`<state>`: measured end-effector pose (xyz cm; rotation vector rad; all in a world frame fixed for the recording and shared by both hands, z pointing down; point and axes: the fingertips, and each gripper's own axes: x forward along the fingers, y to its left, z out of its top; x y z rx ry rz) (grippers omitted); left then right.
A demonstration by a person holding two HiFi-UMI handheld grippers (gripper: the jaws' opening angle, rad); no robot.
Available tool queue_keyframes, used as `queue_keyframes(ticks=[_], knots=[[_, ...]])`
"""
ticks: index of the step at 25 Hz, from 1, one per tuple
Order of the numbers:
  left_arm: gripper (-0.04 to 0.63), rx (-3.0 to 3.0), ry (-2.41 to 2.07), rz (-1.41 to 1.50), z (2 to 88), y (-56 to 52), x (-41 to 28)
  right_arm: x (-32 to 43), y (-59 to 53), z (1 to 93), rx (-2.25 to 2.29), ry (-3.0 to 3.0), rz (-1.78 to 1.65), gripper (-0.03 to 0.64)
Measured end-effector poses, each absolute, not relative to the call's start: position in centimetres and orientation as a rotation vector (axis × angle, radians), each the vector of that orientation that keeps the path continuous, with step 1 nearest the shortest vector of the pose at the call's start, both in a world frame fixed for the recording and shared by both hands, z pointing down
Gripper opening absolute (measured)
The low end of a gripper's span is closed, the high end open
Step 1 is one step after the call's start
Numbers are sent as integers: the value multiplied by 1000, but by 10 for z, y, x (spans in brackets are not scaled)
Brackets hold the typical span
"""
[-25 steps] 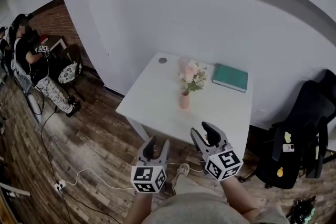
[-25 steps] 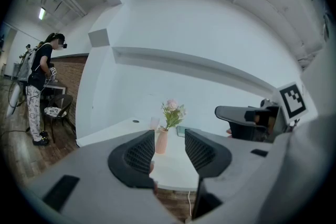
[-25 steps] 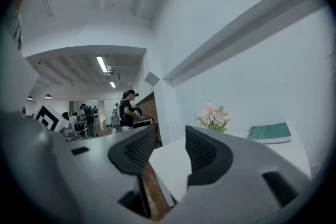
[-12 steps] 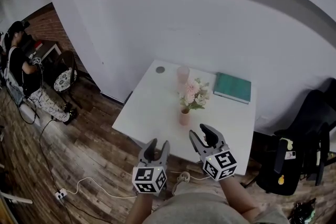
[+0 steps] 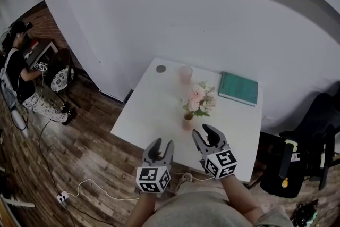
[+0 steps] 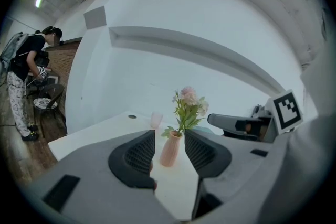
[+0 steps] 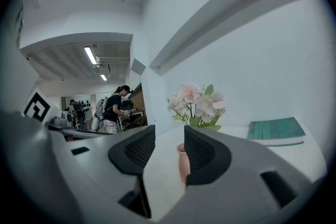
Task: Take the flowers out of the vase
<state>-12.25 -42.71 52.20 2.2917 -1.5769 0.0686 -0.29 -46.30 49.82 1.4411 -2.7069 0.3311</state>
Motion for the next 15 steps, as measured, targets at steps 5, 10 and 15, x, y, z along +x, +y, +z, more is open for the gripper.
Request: queue_keyframes(ticks=[5,10,15], knots=[[166,2279,-1556,95,538,-447,-117,-1,-487,524,1431,-2660,358,169],[166,2247,-1542,99,553,-462,-118,-3,-507,548,1415,-2623,394,167],[166,2225,-1529,113,565,-474,-117,-3,-524,564,1396,-2602,428,166]])
